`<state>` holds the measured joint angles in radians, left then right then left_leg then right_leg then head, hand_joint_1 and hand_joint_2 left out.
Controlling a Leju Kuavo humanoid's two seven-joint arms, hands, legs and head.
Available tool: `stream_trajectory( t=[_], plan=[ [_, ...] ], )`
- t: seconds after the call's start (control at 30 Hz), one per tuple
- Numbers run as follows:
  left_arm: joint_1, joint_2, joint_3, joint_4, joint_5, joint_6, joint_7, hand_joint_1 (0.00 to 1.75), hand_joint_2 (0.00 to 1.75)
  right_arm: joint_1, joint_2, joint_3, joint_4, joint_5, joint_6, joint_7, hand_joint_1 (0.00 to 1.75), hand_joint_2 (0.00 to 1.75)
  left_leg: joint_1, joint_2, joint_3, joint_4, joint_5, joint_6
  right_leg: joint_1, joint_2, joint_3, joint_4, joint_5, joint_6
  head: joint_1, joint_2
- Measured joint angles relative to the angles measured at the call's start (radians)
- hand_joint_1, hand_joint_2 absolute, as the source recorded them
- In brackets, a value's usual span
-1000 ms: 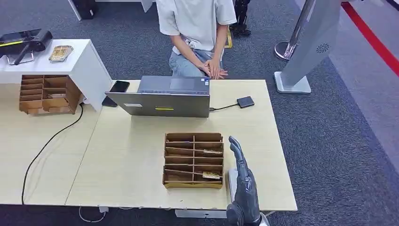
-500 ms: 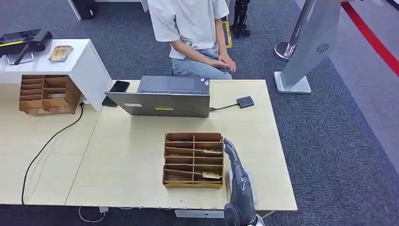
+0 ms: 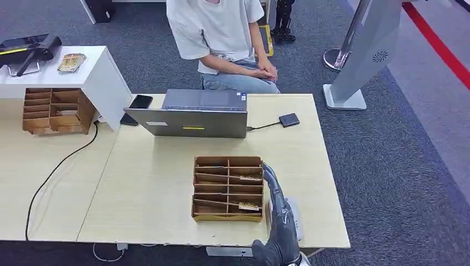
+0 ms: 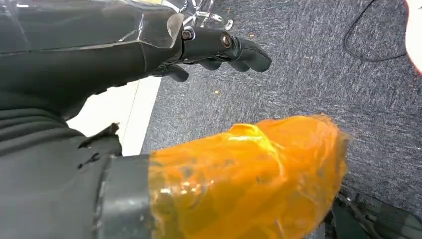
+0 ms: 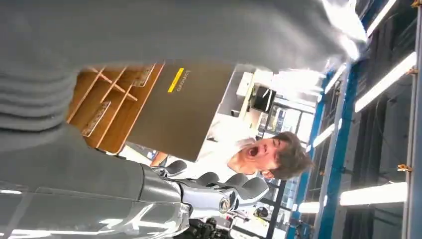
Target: Pass the card to the sensor for recognition and then transmit it.
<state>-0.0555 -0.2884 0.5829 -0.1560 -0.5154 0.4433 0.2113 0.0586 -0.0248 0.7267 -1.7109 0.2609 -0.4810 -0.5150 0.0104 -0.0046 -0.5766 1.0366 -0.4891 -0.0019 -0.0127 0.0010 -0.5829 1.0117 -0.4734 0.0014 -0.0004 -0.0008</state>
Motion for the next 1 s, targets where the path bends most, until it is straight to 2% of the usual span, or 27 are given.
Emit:
stream_trajectory(
  t=[0.3, 0.47, 0.8, 1.0],
  plan=[
    [0.0, -0.002, 0.013, 0.0, 0.013, 0.009, 0.01, 0.0, 0.0, -0.014, 0.003, 0.0, 0.034, 0.098, -0.006, 0.043, 0.0, 1.75, 0.0, 0.0, 0.0, 0.0, 0.0, 0.0, 0.0, 0.0, 0.0, 0.0, 0.0, 0.0, 0.0, 0.0],
    [0.0, -0.002, 0.02, -0.001, 0.013, 0.007, 0.008, 0.0, 0.0, -0.023, 0.007, 0.0, 0.06, 0.234, -0.068, 0.09, 0.0, 1.75, 0.0, 0.0, 0.0, 0.0, 0.0, 0.0, 0.0, 0.0, 0.0, 0.0, 0.0, 0.0, 0.0, 0.0],
    [0.0, -0.002, 0.023, -0.005, -0.015, -0.006, -0.009, 0.0, 0.0, -0.022, 0.007, -0.003, 0.089, 0.362, -0.14, 0.132, 0.0, 1.75, 0.0, 0.0, 0.0, 0.0, 0.0, 0.0, 0.0, 0.0, 0.0, 0.0, 0.0, 0.0, 0.0, 0.0],
    [-0.001, -0.001, 0.023, -0.005, -0.034, -0.01, -0.011, 0.0, 0.0, -0.021, 0.004, -0.009, 0.097, 0.48, -0.178, 0.186, 0.0, 1.75, 0.0, 0.0, 0.0, 0.0, 0.0, 0.0, 0.0, 0.0, 0.0, 0.0, 0.0, 0.0, 0.0, 0.0]
  ],
)
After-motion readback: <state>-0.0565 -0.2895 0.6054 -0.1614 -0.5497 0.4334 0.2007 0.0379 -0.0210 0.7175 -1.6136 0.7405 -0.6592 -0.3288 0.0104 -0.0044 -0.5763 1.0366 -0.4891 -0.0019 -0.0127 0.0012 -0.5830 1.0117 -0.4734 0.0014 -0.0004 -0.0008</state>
